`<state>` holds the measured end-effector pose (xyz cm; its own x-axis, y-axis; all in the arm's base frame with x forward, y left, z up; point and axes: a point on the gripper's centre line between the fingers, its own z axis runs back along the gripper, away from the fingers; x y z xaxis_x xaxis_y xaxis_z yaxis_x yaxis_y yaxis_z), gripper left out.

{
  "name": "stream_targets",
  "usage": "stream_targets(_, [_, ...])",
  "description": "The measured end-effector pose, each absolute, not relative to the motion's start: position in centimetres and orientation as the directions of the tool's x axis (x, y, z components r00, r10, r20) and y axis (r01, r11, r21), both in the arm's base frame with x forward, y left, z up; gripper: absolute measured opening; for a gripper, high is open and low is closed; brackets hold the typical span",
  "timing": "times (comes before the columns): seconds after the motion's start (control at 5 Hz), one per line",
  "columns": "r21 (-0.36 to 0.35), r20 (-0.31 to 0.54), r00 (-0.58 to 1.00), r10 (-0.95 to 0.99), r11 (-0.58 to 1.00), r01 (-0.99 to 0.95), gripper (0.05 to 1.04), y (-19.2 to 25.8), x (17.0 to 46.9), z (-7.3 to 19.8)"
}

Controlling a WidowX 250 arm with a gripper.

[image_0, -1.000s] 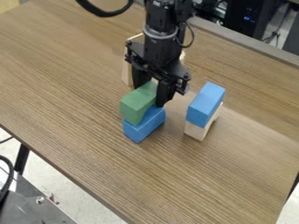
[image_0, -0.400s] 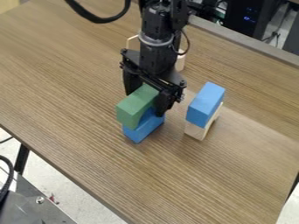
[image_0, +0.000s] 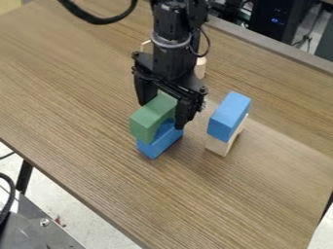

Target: Move the green arch from the blue rectangular block on top of arch and put it on top other block

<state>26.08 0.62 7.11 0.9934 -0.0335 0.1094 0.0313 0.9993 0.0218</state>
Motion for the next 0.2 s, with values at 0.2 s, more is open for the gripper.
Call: stream_targets(0.2, [0.036, 0.179, 0.982, -0.058, 0.998, 0.052, 1.001, 0.34, 25.82, 9.27])
